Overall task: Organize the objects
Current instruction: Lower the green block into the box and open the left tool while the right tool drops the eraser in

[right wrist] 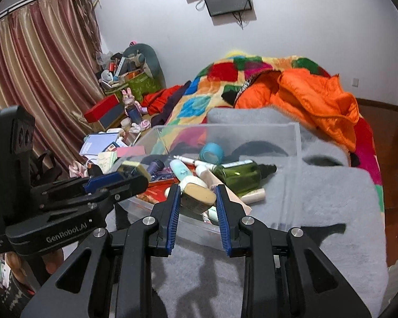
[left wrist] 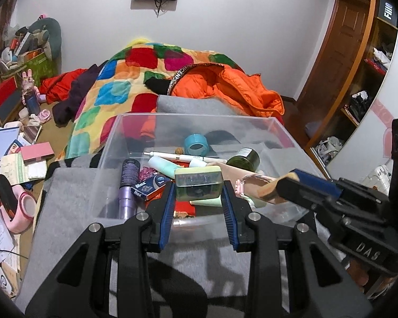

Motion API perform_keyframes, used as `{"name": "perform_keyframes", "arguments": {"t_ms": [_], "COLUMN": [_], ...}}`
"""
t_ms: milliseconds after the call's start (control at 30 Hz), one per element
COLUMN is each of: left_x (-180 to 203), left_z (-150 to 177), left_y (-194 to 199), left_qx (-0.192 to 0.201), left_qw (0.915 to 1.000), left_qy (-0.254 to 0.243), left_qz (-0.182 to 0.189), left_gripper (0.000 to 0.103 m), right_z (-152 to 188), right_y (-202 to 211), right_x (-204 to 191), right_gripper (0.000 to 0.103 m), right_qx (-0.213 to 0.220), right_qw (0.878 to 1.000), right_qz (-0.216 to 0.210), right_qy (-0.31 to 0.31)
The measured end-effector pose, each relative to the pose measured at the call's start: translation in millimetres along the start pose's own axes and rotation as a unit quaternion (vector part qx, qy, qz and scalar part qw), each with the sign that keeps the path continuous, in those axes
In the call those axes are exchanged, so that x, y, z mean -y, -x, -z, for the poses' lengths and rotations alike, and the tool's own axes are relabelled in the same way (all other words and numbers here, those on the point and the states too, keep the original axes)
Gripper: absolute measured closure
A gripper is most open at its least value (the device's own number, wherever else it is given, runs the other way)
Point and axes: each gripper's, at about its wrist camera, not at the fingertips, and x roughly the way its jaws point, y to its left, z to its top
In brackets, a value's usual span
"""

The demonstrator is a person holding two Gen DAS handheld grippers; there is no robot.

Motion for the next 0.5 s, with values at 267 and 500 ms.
{"name": "perform_keyframes", "arguments": {"t_ms": [267, 500], "left_x": [6.1, 11.1], "left_z": [2.0, 4.7], "left_y": [-14.3, -1.9], "left_qx": [-0.014, -0.004], "left_qw": [0.9998, 0.9996], "left_qy": [-0.011, -0.027], "left_qz": [0.008, 0.01], "left_gripper": [0.069, 0.069], "right_z": [4.6, 3.6], "right_y": [-6.2, 7.9], "right_x": [10.3, 5.9], "right_gripper": [0.078, 0.078], "right_qx": [-0.015, -0.003], "right_qw": [1.0, 1.0], "right_qz": [0.016, 0.016], "right_qy": [-0.009, 0.004]}}
